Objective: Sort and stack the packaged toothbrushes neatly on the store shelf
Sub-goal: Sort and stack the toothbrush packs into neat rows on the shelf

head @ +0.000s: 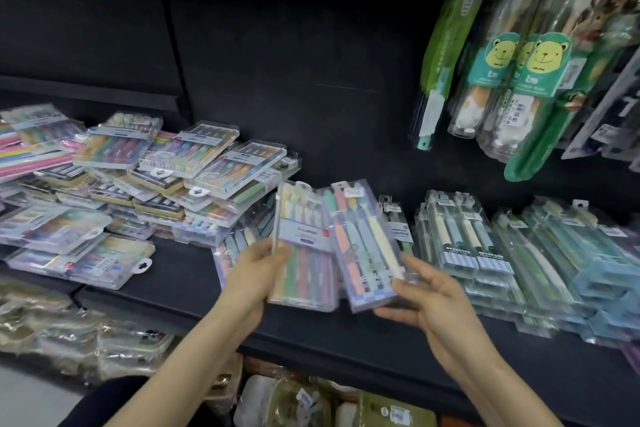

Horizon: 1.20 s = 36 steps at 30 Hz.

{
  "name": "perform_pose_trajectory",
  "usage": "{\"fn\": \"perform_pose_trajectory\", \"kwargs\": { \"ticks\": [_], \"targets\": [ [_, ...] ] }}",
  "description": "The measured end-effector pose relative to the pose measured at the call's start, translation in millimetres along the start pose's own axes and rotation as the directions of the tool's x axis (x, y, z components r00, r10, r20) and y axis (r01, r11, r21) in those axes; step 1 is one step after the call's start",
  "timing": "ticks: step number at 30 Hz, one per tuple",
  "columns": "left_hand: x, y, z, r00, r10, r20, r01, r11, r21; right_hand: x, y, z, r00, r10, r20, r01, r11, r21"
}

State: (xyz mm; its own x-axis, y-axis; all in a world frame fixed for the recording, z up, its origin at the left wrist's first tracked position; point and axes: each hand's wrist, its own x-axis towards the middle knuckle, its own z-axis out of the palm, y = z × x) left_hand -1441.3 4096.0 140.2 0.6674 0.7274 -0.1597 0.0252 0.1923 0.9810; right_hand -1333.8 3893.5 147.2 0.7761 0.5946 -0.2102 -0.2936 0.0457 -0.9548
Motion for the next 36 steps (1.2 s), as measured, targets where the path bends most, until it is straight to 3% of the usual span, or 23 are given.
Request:
{"fn": "perform_pose_trajectory", "kwargs": {
  "ticks": [3,8,13,21,23,24,25,27,28,30,31,32,34,36],
  "targets": [
    [-1.2,7.6,-28.7,0.979,0.164,-0.123,-0.138,0.97,0.201,-3.4,-6.4,-12.7,0.991,-0.058,-0.121,0.05,0.997,-0.064],
    [-7.5,30.0,-59.1,0.916,0.369,-0.157,-0.3,0.89,0.343,-7.1,-1.3,-5.8,0.997,-0.059,-0.05,0.049,0.982,-0.183],
    [-4.0,42.3,-57.7,0.901,0.405,-0.156,-0.339,0.881,0.329,13.7,20.6,49.1,0.999,0.044,-0.012,-0.045,0.991,-0.122],
    [5.1,31.5,-53.1,0.925,0.359,-0.12,-0.32,0.911,0.262,42.1,34.6,59.5,0.978,-0.082,-0.192,0.024,0.958,-0.285],
    [7.4,30.5,-51.4,0.935,0.342,-0.092,-0.313,0.919,0.24,43.6,24.8,47.9,0.979,-0.104,-0.177,-0.012,0.83,-0.558],
    [8.1,30.6,-50.1,0.939,0.334,-0.081,-0.306,0.921,0.242,44.8,21.2,42.2,0.98,-0.135,-0.144,-0.019,0.659,-0.752],
    [8.9,30.6,-49.8,0.943,0.324,-0.074,-0.298,0.923,0.245,44.7,17.4,39.7,0.979,-0.169,-0.113,-0.034,0.411,-0.911],
    [11.2,30.1,-50.0,0.949,0.305,-0.074,-0.28,0.93,0.239,47.6,15.0,40.5,0.938,-0.334,-0.091,-0.121,-0.07,-0.99],
    [11.9,30.4,-50.4,0.951,0.298,-0.08,-0.273,0.934,0.231,48.4,14.6,45.1,0.909,-0.413,-0.049,-0.144,-0.201,-0.969],
    [12.7,31.0,-51.8,0.954,0.289,-0.081,-0.266,0.938,0.221,50.1,14.4,56.5,0.839,-0.526,0.141,-0.032,-0.306,-0.951],
    [12.6,31.6,-52.6,0.954,0.291,-0.073,-0.268,0.936,0.23,55.2,17.7,58.9,0.815,-0.522,0.252,0.084,-0.324,-0.942],
    [12.5,32.2,-53.3,0.953,0.297,-0.067,-0.273,0.931,0.242,59.8,19.7,60.3,0.841,-0.444,0.309,0.18,-0.308,-0.934],
    [11.8,33.1,-54.2,0.952,0.3,-0.051,-0.279,0.928,0.248,67.5,24.3,58.2,0.915,-0.266,0.303,0.229,-0.274,-0.934],
    [10.7,33.2,-52.8,0.956,0.292,-0.027,-0.276,0.929,0.246,71.1,26.0,53.0,0.925,-0.268,0.269,0.182,-0.31,-0.933]
  ]
}}
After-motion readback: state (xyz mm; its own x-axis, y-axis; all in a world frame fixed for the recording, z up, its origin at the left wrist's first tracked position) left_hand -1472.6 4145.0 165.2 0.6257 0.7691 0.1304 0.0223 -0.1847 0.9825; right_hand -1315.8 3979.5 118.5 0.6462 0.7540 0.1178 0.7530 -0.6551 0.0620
